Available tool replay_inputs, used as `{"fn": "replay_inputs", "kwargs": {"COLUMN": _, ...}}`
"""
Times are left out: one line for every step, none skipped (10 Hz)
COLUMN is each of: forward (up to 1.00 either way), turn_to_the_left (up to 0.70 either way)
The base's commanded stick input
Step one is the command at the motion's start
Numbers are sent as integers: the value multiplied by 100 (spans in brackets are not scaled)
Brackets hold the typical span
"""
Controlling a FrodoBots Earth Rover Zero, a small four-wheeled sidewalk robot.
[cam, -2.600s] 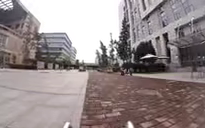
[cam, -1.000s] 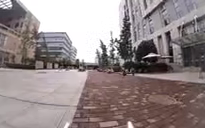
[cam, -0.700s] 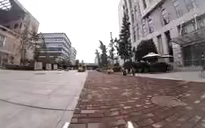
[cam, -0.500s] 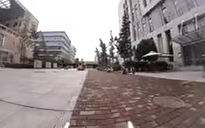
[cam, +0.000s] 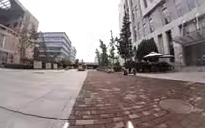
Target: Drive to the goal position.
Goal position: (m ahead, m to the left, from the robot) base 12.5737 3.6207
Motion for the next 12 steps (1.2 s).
{"fn": "replay_inputs", "kwargs": {"forward": 45, "turn_to_the_left": 0}}
{"fn": "replay_inputs", "kwargs": {"forward": 45, "turn_to_the_left": 0}}
{"fn": "replay_inputs", "kwargs": {"forward": 45, "turn_to_the_left": 0}}
{"fn": "replay_inputs", "kwargs": {"forward": 45, "turn_to_the_left": 0}}
{"fn": "replay_inputs", "kwargs": {"forward": 45, "turn_to_the_left": 0}}
{"fn": "replay_inputs", "kwargs": {"forward": 45, "turn_to_the_left": 0}}
{"fn": "replay_inputs", "kwargs": {"forward": 45, "turn_to_the_left": 0}}
{"fn": "replay_inputs", "kwargs": {"forward": 45, "turn_to_the_left": 0}}
{"fn": "replay_inputs", "kwargs": {"forward": 45, "turn_to_the_left": 0}}
{"fn": "replay_inputs", "kwargs": {"forward": 45, "turn_to_the_left": 0}}
{"fn": "replay_inputs", "kwargs": {"forward": 45, "turn_to_the_left": 0}}
{"fn": "replay_inputs", "kwargs": {"forward": 45, "turn_to_the_left": 0}}
